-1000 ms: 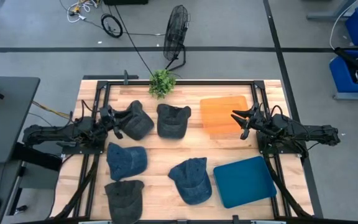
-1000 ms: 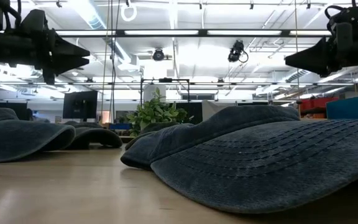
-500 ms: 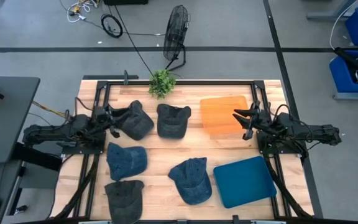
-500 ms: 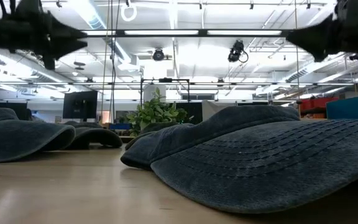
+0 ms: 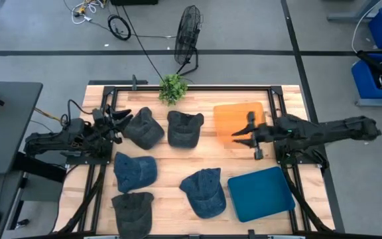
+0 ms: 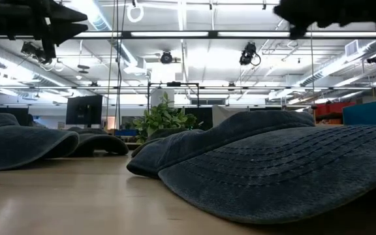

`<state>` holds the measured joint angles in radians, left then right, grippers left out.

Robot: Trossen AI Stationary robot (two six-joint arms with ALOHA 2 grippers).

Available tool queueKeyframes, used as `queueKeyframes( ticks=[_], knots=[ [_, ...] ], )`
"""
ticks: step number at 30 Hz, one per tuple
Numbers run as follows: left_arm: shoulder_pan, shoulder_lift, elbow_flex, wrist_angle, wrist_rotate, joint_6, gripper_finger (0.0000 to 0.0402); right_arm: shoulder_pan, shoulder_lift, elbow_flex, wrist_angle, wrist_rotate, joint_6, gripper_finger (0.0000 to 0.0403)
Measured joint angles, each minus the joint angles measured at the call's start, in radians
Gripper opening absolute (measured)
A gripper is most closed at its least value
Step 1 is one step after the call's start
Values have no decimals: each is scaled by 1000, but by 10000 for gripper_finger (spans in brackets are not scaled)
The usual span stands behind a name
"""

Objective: Pick & Place hat
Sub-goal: Put the right blue cap into the orange bin

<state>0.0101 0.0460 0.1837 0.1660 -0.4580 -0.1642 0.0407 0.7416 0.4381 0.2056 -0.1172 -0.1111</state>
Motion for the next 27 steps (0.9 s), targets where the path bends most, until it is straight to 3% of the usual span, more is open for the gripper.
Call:
queueKeyframes(
  ticks=[4, 9, 17, 27],
  knots=[
    [0, 0, 1, 0, -9, 0, 140, 39, 229, 178, -244, -14, 53, 119],
    [0, 0, 1, 0, -10, 0, 140, 83, 465, 343, -431, -76, 112, 171],
    [0, 0, 2, 0, -12, 1, 140, 164, 742, 450, -441, -214, 55, 223],
    [0, 0, 2, 1, -11, 2, 140, 264, 1005, 556, -370, -247, 156, 198]
  ],
)
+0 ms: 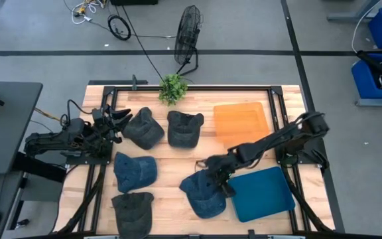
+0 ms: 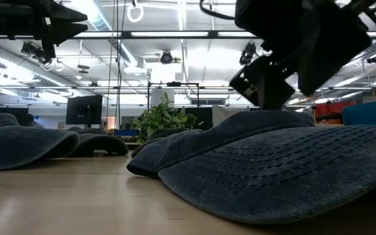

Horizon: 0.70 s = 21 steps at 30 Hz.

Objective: Pick & Place hat
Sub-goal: Put the right blue cap into the orange bin

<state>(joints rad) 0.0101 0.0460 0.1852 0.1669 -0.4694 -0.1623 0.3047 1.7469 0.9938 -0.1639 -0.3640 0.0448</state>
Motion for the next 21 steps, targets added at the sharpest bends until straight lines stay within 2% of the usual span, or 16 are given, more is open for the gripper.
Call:
queueKeyframes(
  ticks=[8, 12, 15, 20, 21],
  knots=[
    [0, 0, 0, -11, 3, -9, 140, 31, 120, 87, -41, 60, -5, 197],
    [0, 0, 0, -17, 24, -9, 140, 31, 131, 89, -57, 53, -8, 179],
    [0, 0, 0, -17, 30, -9, 140, 31, 128, 88, -54, 51, -8, 140],
    [0, 0, 0, -28, 31, -9, 140, 31, 125, 88, -48, 34, 3, 28],
    [0, 0, 0, -32, 31, -9, 140, 31, 125, 88, -47, 25, 10, 16]
  ],
)
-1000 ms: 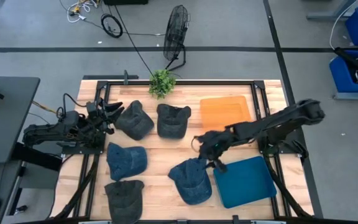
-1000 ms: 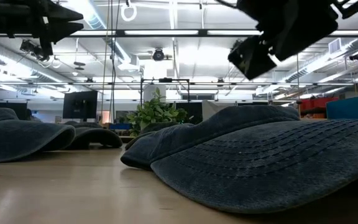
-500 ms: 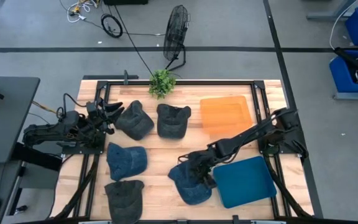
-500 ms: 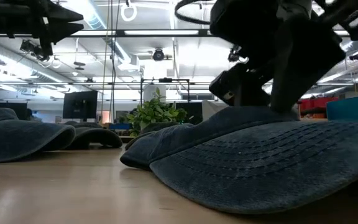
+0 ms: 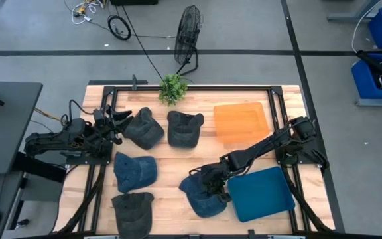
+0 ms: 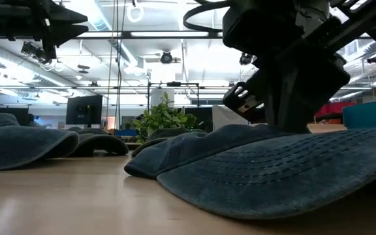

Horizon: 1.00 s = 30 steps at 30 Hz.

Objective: Pick & Place hat
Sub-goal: Put the right blue cap into the orange bin

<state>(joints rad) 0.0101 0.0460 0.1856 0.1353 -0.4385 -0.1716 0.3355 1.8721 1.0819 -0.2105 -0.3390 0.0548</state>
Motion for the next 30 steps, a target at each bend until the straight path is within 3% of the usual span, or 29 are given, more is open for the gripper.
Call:
queueKeyframes(
  ticks=[7, 14, 19, 23, 27, 30],
  knots=[
    [0, 0, 0, -18, 1, 0, 140, 0, 2, 115, -114, 5, 44, 8],
    [0, 0, 0, -19, 1, -1, 140, -1, 2, 347, -498, 137, -26, 5],
    [0, 0, 0, -19, 1, -1, 140, -3, -12, 503, -798, 339, -74, 2],
    [0, 0, 0, -19, 1, -5, 140, -14, -92, 542, -942, 503, -24, 2],
    [0, 0, 0, -19, 1, -43, 140, -35, -232, 529, -1081, 687, 99, 1],
    [0, 0, 0, -19, 1, -79, 140, -61, -354, 478, -1126, 887, 260, 1]
  ],
)
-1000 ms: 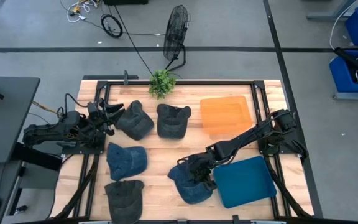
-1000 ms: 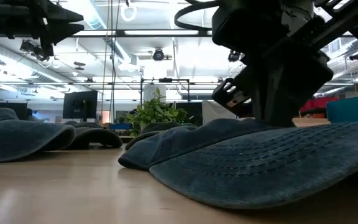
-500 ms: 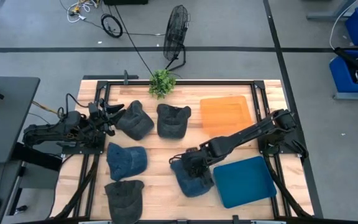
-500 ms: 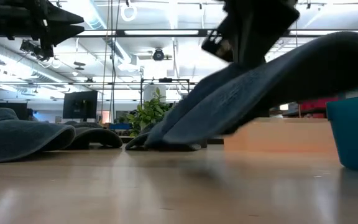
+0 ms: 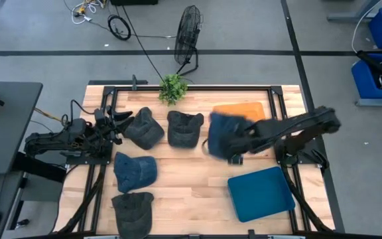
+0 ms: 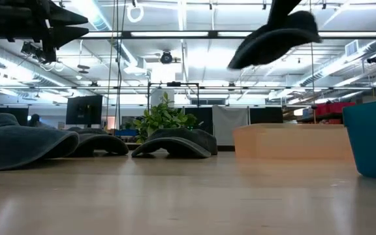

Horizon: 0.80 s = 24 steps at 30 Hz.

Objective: Pick & Place hat
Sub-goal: Put the right blue cap into the orange bin

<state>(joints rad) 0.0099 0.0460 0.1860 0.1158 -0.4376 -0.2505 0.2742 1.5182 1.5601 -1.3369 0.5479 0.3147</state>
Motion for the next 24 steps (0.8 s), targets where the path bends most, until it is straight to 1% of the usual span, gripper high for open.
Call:
queueKeyframes(
  ticks=[1, 3, 4, 6, 8, 10, 12, 15, 21, 24],
  knots=[
    [0, 0, 0, 0, 0, -1, 140, -11, -41, -26, 2, 73, 70, 2],
    [0, 0, 0, 0, 0, 0, 140, -37, -117, -84, 0, 191, 270, 6],
    [0, 0, 0, 0, 0, 0, 140, -52, -152, -115, 3, 225, 386, 8],
    [0, 0, 0, 0, 0, 0, 140, -89, -208, -188, 4, 255, 589, 9],
    [0, 0, 0, 0, 0, 0, 140, -121, -248, -270, 9, 273, 683, 8],
    [0, 0, 0, 0, 0, 0, 140, -155, -271, -353, 29, 274, 726, 5],
    [0, 0, 0, 0, 0, 0, 140, -187, -278, -437, 99, 274, 748, 4],
    [0, 0, 0, 0, 0, 0, 140, -238, -274, -543, 252, 272, 715, 4],
    [0, 0, 0, -1, 0, 1, 140, -346, -263, -694, 508, 272, 690, 3],
    [0, 0, 0, -1, -1, 1, 140, -380, -263, -765, 636, 221, 667, 3]
  ],
)
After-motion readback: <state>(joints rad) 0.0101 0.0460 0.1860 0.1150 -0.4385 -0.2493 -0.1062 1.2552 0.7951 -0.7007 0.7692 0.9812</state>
